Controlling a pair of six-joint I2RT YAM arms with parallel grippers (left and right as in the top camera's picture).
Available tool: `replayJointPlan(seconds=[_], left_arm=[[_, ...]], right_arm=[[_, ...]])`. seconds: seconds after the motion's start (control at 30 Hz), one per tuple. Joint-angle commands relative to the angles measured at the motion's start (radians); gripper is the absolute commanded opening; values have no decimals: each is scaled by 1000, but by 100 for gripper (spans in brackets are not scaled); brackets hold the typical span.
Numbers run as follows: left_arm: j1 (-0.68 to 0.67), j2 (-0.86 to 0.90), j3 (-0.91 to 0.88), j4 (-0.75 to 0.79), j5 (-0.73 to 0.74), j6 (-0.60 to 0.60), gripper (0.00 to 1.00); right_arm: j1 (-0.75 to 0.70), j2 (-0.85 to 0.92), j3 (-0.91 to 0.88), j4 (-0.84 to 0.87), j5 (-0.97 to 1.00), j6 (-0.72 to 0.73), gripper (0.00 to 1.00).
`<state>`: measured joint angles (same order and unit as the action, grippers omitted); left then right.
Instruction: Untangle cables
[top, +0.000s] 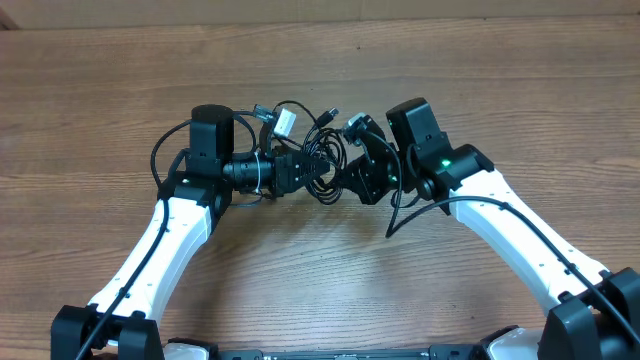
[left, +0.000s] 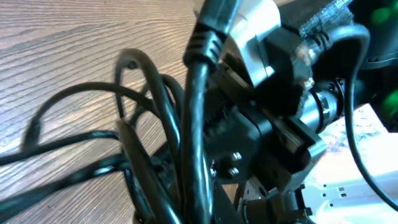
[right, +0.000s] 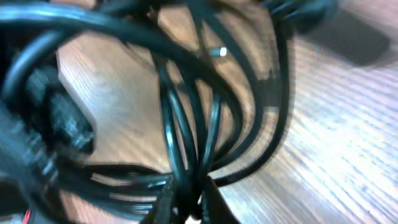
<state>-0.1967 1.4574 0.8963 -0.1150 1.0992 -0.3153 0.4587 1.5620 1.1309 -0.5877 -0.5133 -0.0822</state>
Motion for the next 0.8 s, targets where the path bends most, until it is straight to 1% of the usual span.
replayJointPlan(seconds=[0.0, 0.07, 0.1, 0.17, 0.2, 0.3, 0.33, 0.37, 0.4, 0.43, 0.53, 0.57, 0.67, 0.7, 0.77], left_arm=[[-5, -21, 26, 15, 99, -31, 4], [-4, -21, 26, 21, 99, -53, 4], [-4, -21, 26, 32, 101, -69, 4], [-4, -21, 26, 85, 136, -110, 4], [-4, -21, 26, 118, 150, -139, 4], [1, -21, 26, 208, 151, -230, 4], [4, -21, 26, 233, 149, -264, 4], [8, -21, 26, 264, 148, -311, 4], [8, -21, 26, 278, 147, -325, 4], [7, -21, 26, 288, 145, -329, 4], [7, -21, 26, 285, 111, -349, 4], [7, -21, 26, 285, 91, -370, 4], [7, -21, 26, 334, 23, -499, 4], [7, -21, 26, 369, 16, -538, 4], [7, -21, 26, 513, 22, -632, 4]], right_arm=[[-6, 18, -13, 11, 291, 185, 4], [-20, 19, -13, 3, 447, 325, 4], [-30, 19, -13, -2, 494, 372, 4], [-44, 19, -13, -23, 601, 472, 4], [-46, 19, -13, -32, 629, 497, 4], [-60, 19, -13, -107, 786, 649, 4], [-64, 19, -13, -127, 811, 697, 4], [-70, 19, -13, -149, 824, 758, 4], [-74, 19, -13, -157, 824, 782, 4], [-79, 19, -13, -169, 827, 846, 4], [-82, 19, -13, -171, 821, 933, 4], [-82, 19, -13, -170, 808, 951, 5], [-82, 19, -13, -187, 744, 950, 7], [-82, 19, -13, -198, 744, 950, 7], [-84, 19, -13, -212, 748, 949, 8]])
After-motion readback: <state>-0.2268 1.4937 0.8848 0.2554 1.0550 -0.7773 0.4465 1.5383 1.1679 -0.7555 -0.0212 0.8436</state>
